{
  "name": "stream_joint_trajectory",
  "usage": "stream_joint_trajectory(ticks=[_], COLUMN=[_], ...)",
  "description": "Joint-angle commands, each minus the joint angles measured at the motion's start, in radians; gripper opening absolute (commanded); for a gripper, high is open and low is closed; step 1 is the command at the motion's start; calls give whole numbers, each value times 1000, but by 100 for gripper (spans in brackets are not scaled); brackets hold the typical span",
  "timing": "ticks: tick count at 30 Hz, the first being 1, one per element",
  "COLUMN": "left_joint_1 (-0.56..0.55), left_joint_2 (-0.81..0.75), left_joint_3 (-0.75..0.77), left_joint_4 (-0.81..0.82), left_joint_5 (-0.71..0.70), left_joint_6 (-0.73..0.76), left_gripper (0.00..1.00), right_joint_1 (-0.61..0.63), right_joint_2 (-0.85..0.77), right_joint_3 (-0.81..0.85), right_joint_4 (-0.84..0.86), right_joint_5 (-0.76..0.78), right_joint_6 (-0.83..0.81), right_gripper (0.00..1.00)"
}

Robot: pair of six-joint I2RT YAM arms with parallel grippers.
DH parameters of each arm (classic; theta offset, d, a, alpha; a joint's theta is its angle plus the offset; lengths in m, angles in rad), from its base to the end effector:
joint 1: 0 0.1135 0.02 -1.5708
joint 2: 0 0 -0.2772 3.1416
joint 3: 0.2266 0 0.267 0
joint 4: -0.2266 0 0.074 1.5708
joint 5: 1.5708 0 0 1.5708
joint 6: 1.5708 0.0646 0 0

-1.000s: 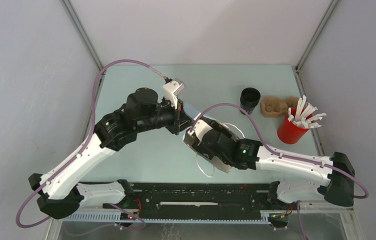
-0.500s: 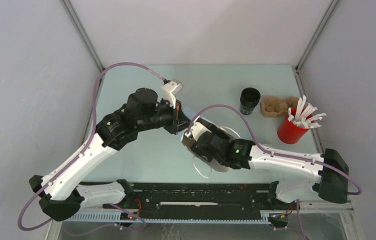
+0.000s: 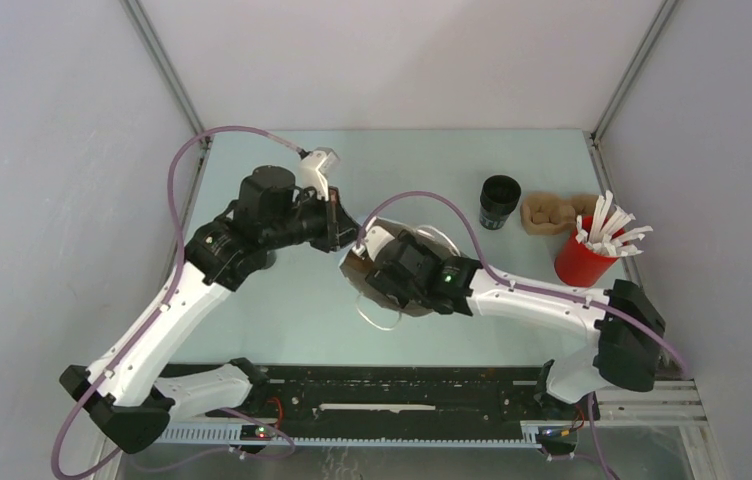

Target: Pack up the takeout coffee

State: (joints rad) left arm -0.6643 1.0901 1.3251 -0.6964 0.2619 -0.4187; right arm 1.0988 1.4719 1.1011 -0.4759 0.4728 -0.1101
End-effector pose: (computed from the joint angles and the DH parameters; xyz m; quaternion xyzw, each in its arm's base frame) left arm 0.1889 -0.1692 0.4175 0.1715 0.8280 -0.3643 0.3903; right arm 0.1826 0.2930 0.2525 -0.4484 0.7952 -0.0294 0.4070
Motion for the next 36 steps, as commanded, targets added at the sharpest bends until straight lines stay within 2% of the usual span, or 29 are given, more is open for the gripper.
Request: stream_joint_trajectory(ticks=[1, 7, 14, 20, 28, 36], left_joint_1=[40, 100, 111, 152, 173, 200], left_joint_2=[-13, 50, 122, 195, 235, 183], left_joint_3=[-14, 35, 106, 249, 464, 561], left_joint_4=[29, 19, -42, -208, -391, -480], left_joint_5=[25, -28, -128, -275, -476, -649], left_joint_6=[-46, -76, -85, -77, -68, -44], left_gripper=[0, 0, 1, 21, 63, 77], right_joint_1=[-49, -110, -181, -250, -270, -266], right_joint_2=[75, 153, 237, 362, 463, 502], right_joint_3=[57, 152, 247, 385, 476, 426], right_joint_4=[-28, -137, -294, -460, -512, -511], right_joint_5=[-142, -249, -381, -516, -582, -563], right_joint_6=[29, 38, 37, 24, 4, 68], right_gripper=[19, 17, 17, 17, 18, 18])
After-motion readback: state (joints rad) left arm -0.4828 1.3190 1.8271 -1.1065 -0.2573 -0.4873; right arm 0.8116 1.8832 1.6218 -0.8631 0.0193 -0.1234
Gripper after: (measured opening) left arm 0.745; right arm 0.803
